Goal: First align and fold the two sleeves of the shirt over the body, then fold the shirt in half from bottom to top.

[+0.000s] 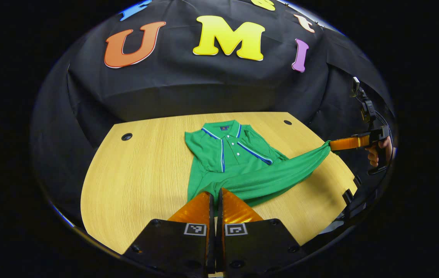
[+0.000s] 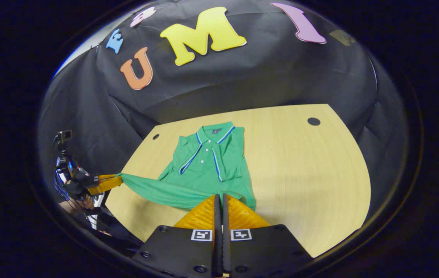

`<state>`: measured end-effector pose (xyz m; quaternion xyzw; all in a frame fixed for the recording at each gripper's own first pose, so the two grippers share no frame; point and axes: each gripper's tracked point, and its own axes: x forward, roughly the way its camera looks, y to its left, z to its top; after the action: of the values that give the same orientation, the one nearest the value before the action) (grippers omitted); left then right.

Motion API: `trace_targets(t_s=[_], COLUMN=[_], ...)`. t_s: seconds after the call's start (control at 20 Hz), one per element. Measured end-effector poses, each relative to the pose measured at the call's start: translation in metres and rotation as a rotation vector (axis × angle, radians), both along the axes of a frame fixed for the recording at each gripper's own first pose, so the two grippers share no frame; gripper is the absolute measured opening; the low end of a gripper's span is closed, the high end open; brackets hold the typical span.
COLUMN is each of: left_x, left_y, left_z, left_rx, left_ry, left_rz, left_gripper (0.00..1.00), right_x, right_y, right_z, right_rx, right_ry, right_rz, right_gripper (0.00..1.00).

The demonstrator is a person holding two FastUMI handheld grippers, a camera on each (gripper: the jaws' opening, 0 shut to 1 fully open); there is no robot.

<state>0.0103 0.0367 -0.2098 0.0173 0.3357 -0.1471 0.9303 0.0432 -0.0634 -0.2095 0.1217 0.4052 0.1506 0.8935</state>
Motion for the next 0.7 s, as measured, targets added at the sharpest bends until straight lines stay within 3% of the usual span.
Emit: trace_targets(t_s=[0.7], left_x=[0.158], left_y=[0.003], left_z=[0.025], left_rx=[-0.063], left_ry=[-0.096], left_rz=[0.069], left_gripper=[0.04], right_x=[0.158], right_y=[0.011], right_z=[0.012], right_rx=[-0.011], right_ry=[-0.091], right_rz=[-0.052], right_gripper=[0.00])
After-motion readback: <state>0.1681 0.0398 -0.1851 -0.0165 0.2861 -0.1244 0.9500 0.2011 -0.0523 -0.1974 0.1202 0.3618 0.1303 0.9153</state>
